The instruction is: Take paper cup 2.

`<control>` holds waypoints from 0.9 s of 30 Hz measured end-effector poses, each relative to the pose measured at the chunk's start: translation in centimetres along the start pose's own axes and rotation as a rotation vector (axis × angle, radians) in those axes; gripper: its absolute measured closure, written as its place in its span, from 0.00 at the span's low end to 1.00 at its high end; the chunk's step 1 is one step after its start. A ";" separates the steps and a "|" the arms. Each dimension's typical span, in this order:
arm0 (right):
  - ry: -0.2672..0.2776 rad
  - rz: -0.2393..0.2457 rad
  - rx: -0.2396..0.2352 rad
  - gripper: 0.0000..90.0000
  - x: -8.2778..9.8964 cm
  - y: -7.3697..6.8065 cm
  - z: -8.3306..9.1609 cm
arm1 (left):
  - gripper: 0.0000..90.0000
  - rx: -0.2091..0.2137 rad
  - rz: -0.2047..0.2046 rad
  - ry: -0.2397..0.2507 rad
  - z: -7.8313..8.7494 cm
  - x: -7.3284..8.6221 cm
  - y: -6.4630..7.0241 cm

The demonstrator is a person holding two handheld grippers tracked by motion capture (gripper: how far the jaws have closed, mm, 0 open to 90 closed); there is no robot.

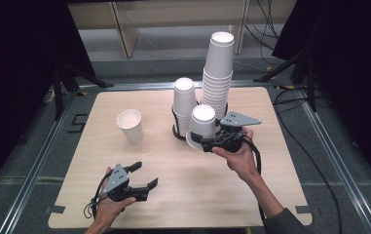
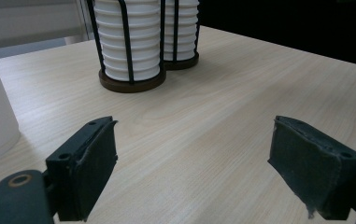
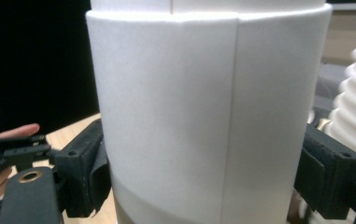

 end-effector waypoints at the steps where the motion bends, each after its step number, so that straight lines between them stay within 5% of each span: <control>1: -0.004 0.020 0.004 0.20 0.2 0.0 -0.2 | 0.16 -0.003 0.006 0.001 0.0 0.0 0.0; 4: -0.031 -0.019 -0.025 0.20 1.0 -0.8 -1.0 | 0.16 0.002 0.028 0.017 -0.2 0.0 0.0; 27: -0.087 -0.004 -0.132 0.20 3.7 -4.1 -5.5 | 0.16 0.001 0.028 0.001 -0.1 0.2 -0.2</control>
Point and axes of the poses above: each handheld gripper's, and its own axes: z roughly backward along the jaws, x roughly out of its underside, y roughly to its right, the point moved 9 cm from there along -z, roughly forward along the jaws, and after that the axes turned 8 degrees about -x, right-handed, at the moved point
